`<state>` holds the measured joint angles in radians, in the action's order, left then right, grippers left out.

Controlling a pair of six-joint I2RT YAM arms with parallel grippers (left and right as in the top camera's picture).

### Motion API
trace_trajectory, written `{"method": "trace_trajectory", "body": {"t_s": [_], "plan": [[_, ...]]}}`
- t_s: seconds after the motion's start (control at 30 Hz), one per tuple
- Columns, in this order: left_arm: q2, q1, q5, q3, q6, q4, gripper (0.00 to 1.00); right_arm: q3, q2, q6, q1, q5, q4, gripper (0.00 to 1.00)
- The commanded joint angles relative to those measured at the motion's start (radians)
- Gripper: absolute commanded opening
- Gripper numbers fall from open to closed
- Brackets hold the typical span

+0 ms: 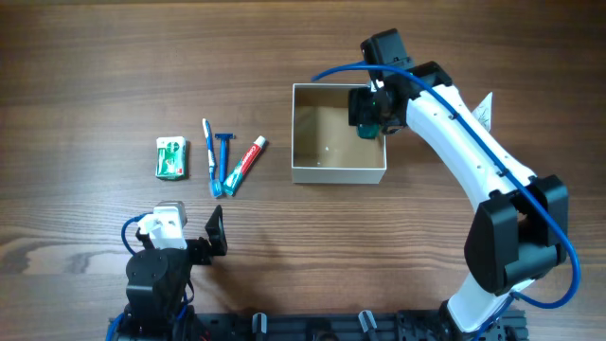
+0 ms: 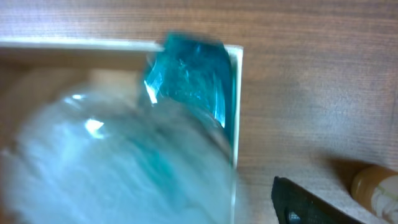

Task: Pack container
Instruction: 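Lower the Listerine bottle into the white box and release, then grasp the white Pantene tube with the right gripper, place it in box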

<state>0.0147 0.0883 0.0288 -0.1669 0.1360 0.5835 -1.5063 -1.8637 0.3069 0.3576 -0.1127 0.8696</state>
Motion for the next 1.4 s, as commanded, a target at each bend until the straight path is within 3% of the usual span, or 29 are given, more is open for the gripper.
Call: {"method": "trace_trajectory", "body": {"t_s": [0.0, 0.13, 0.3, 0.4, 0.5, 0.6, 0.67, 0.73, 0.8, 0.83, 0.93, 1.03, 1.2, 1.37], "plan": [[-0.008, -0.007, 0.015, 0.013, 0.006, 0.003, 1.00, -0.012, 0.101, -0.018, 0.012, 0.002, 0.050, 0.89], [-0.008, -0.007, 0.015, 0.013, 0.006, 0.003, 1.00, -0.012, 0.374, -0.013, 0.009, 0.003, 0.098, 0.97], [-0.008, -0.007, 0.015, 0.013, 0.006, 0.003, 1.00, -0.012, 0.631, 0.031, -0.126, -0.079, 0.147, 0.93], [-0.008, -0.007, 0.015, 0.013, 0.006, 0.003, 1.00, -0.010, 0.579, 0.063, -0.246, -0.114, 0.217, 0.93], [-0.008, -0.007, 0.015, 0.013, 0.006, 0.003, 1.00, -0.010, 0.391, 0.060, -0.359, -0.120, 0.238, 0.92], [-0.008, -0.007, 0.015, 0.013, 0.006, 0.003, 1.00, -0.010, 0.260, 0.063, -0.413, -0.105, 0.269, 0.75], [-0.008, -0.007, 0.015, 0.013, 0.006, 0.003, 1.00, -0.010, 0.212, 0.062, -0.423, -0.089, 0.272, 0.68], [-0.008, -0.007, 0.015, 0.013, 0.006, 0.003, 1.00, -0.010, 0.184, 0.064, -0.423, -0.089, 0.270, 0.36], [-0.008, -0.007, 0.015, 0.013, 0.006, 0.003, 1.00, -0.008, 0.183, 0.063, -0.423, -0.089, 0.267, 0.20], [-0.008, -0.007, 0.015, 0.013, 0.006, 0.003, 1.00, -0.008, 0.185, 0.063, -0.423, -0.089, 0.266, 0.05], [-0.008, -0.007, 0.015, 0.013, 0.006, 0.003, 1.00, -0.014, 0.243, 0.059, -0.422, -0.060, 0.272, 0.04], [-0.008, -0.007, 0.015, 0.013, 0.006, 0.003, 1.00, -0.020, 0.408, 0.059, -0.390, -0.040, 0.299, 0.04], [-0.008, -0.007, 0.015, 0.013, 0.006, 0.003, 1.00, -0.020, 0.754, 0.030, -0.169, 0.039, 0.306, 0.04], [-0.008, -0.007, 0.015, 0.013, 0.006, 0.003, 1.00, -0.018, 0.735, 0.035, 0.005, 0.108, 0.311, 0.04]]}}
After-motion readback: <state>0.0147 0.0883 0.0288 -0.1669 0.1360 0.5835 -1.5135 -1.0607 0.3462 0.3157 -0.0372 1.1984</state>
